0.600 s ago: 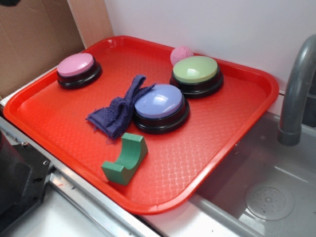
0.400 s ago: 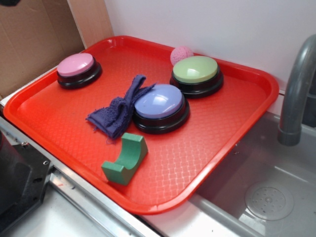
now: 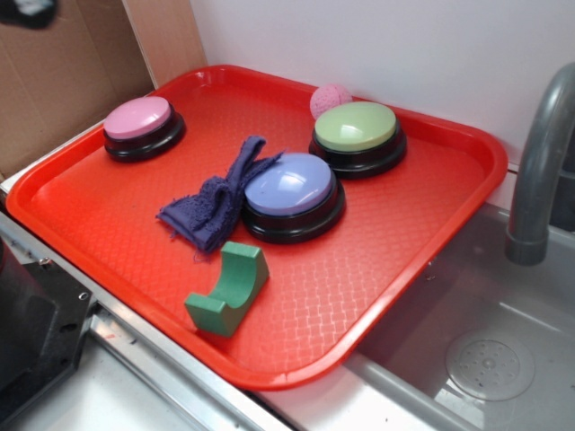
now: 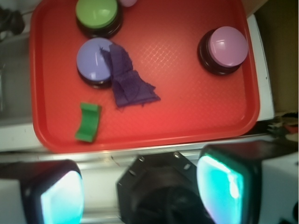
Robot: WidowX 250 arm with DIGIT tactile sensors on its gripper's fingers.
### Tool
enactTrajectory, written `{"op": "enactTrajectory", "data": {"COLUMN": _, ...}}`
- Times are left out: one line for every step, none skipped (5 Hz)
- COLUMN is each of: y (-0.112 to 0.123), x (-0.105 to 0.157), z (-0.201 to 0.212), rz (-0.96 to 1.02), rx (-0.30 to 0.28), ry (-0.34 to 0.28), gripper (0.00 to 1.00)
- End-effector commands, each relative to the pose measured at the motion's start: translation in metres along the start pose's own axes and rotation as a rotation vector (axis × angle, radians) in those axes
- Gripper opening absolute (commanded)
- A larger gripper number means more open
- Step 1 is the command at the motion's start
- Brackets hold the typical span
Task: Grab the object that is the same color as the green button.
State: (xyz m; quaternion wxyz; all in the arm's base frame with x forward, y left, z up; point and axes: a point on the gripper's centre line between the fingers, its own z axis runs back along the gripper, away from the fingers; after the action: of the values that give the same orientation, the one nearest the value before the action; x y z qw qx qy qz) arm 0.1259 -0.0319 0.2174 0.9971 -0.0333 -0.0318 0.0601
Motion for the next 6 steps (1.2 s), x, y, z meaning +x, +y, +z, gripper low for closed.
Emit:
{"op": "enactTrajectory", "data": {"y": -0.034, "x": 0.025, "z": -0.06, "rz": 0.093, "rx": -0.048, "ry": -0.028, "gripper": 1.0}}
{"op": "enactTrajectory", "data": {"y": -0.048, "x": 0.035, "z": -0.102, "rz": 0.153, "rx": -0.064, "ry": -0.027, "gripper": 1.0}}
{"op": "enactTrajectory", "data": {"y": -0.057, "x": 0.039, "z": -0.135, "rz": 0.21, "rx": -0.082, "ry": -0.043, "gripper": 1.0}}
{"op": "enactTrajectory", "data": {"y": -0.065, "x": 0.041, "z": -0.162, "rz": 0.259, "rx": -0.074, "ry": 0.0, "gripper": 1.0}}
{"op": "enactTrajectory", "data": {"y": -0.068, "x": 0.042, "z": -0.175, "rz": 0.294, "rx": -0.074, "ry": 0.025, "gripper": 1.0}}
{"op": "enactTrajectory", "data": {"y": -0.067, "x": 0.041, "z": -0.188, "rz": 0.293, "rx": -0.08, "ry": 0.063, "gripper": 1.0}}
